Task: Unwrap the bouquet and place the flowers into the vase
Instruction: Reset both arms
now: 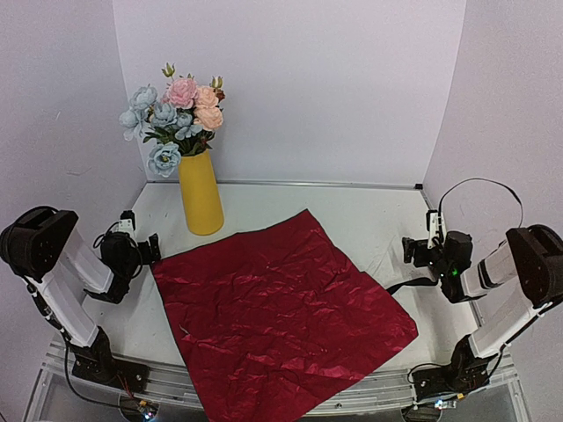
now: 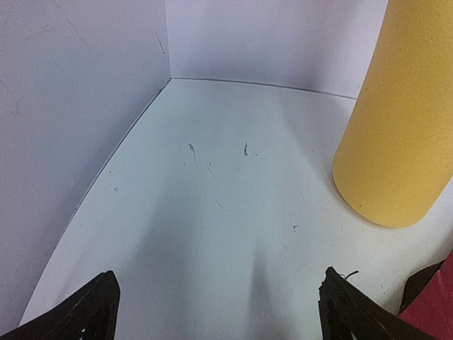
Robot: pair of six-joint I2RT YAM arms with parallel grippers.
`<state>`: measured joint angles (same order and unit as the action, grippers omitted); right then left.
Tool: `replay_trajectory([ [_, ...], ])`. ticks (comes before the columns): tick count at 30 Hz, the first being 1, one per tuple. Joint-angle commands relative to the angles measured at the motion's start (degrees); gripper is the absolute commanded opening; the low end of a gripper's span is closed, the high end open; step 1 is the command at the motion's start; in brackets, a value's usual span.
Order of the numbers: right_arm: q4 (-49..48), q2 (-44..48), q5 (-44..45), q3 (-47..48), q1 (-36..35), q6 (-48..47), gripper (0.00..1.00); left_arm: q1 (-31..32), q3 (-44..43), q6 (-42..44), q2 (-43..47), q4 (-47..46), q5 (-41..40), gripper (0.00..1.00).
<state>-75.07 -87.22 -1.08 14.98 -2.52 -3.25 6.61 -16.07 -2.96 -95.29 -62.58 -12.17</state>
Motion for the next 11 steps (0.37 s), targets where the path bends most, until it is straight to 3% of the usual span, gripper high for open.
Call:
replay_trajectory([
  [1, -6.33, 0.21, -0.59, 1.53, 0.22, -0.22, 0.98, -0.37, -1.5, 0.67, 0.69, -3.51, 0.21, 1.0],
  [11, -6.35, 0.21, -0.59, 1.54, 0.23, -0.18, 0.98, -0.93, -2.19, 0.58, -0.04, -3.43, 1.58, 1.0],
])
